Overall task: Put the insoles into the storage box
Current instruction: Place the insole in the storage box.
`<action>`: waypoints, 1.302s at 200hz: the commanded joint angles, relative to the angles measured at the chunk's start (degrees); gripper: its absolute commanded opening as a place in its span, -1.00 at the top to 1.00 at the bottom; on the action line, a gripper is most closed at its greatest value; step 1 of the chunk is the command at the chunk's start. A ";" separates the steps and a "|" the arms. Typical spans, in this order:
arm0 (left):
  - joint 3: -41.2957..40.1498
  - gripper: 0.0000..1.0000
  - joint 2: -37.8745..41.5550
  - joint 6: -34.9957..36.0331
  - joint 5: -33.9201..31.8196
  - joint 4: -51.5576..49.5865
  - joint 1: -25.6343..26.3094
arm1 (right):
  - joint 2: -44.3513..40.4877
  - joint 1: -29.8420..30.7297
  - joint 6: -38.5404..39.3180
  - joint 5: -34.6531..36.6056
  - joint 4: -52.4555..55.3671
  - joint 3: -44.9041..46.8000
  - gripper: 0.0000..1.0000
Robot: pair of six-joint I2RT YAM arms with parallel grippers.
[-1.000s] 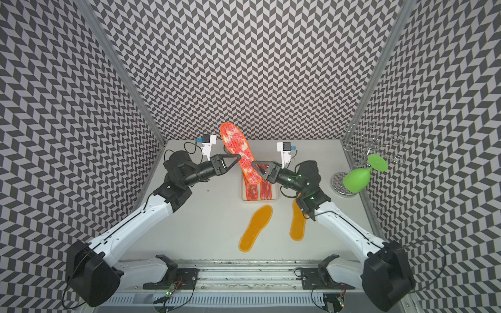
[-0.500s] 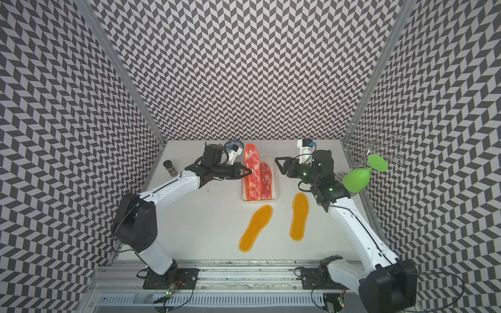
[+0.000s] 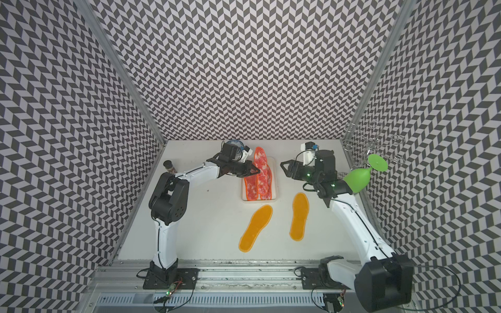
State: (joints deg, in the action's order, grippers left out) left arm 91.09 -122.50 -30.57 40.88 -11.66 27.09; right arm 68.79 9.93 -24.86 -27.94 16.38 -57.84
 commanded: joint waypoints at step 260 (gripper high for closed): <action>10.35 0.50 -11.36 2.91 -3.96 -13.48 3.92 | 2.57 -1.00 0.27 -2.41 -2.67 1.15 -0.44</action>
State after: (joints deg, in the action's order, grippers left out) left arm 98.83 -132.55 -29.78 38.17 -22.02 30.28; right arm 71.29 9.19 -24.88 -30.37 16.27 -57.06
